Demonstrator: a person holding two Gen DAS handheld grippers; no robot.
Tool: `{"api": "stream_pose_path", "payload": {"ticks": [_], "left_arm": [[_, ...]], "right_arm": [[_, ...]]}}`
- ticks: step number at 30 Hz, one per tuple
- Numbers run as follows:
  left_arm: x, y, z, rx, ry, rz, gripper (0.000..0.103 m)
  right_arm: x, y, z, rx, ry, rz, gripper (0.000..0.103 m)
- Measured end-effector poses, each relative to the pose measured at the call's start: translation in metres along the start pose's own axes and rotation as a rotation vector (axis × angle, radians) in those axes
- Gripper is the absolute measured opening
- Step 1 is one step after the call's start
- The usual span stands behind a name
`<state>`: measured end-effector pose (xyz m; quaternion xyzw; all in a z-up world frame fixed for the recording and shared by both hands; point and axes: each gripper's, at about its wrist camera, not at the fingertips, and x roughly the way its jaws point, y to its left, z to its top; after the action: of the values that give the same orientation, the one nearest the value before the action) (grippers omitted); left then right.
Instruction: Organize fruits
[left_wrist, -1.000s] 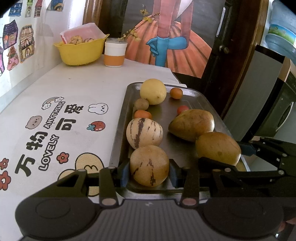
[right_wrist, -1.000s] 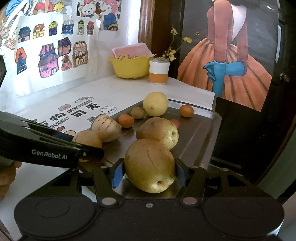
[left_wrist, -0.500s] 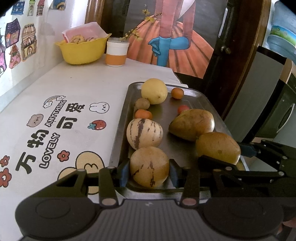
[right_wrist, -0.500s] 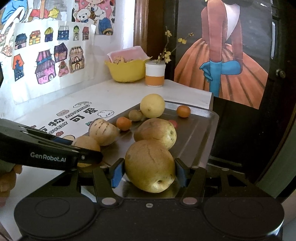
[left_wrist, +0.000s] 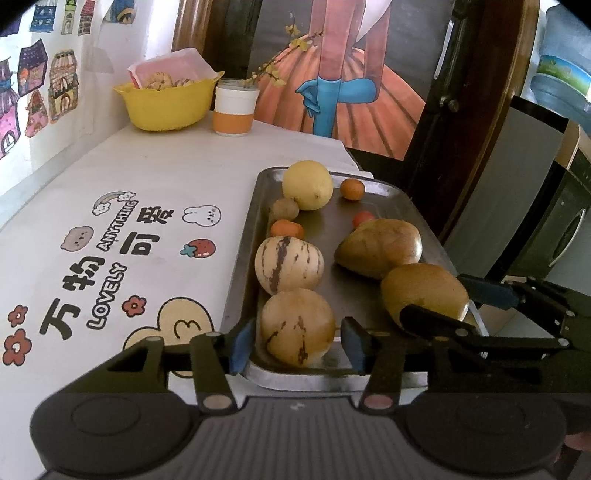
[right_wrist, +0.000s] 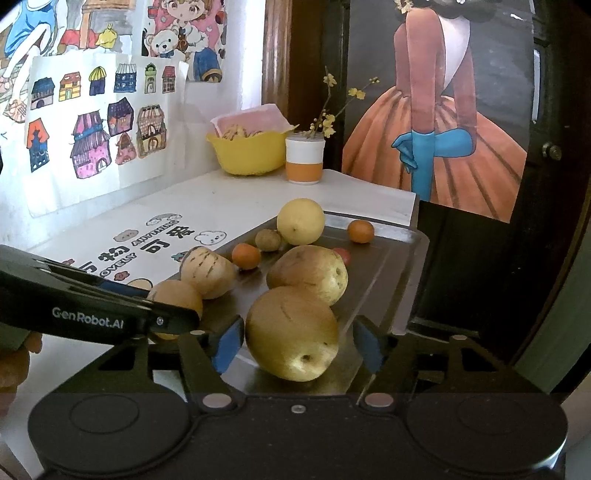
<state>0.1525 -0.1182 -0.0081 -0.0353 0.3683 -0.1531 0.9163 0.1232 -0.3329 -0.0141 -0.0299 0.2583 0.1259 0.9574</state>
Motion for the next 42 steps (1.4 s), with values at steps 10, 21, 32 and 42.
{"api": "stream_pose_path", "payload": {"ticks": [10, 21, 32, 42], "left_arm": [[-0.021, 0.009, -0.002, -0.027, -0.041, 0.003, 0.072], [-0.064, 0.025, -0.016, -0.064, -0.155, 0.066, 0.102], [-0.119, 0.039, -0.057, -0.037, -0.255, 0.112, 0.102], [-0.142, 0.057, -0.098, -0.08, -0.286, 0.169, 0.102]], "right_arm": [[-0.017, -0.002, -0.001, 0.035, -0.037, -0.047, 0.083], [-0.054, 0.01, -0.007, 0.119, -0.13, -0.079, 0.102], [-0.096, 0.059, -0.037, 0.122, -0.177, -0.067, 0.102], [-0.111, 0.081, -0.061, 0.105, -0.189, -0.08, 0.102]]}}
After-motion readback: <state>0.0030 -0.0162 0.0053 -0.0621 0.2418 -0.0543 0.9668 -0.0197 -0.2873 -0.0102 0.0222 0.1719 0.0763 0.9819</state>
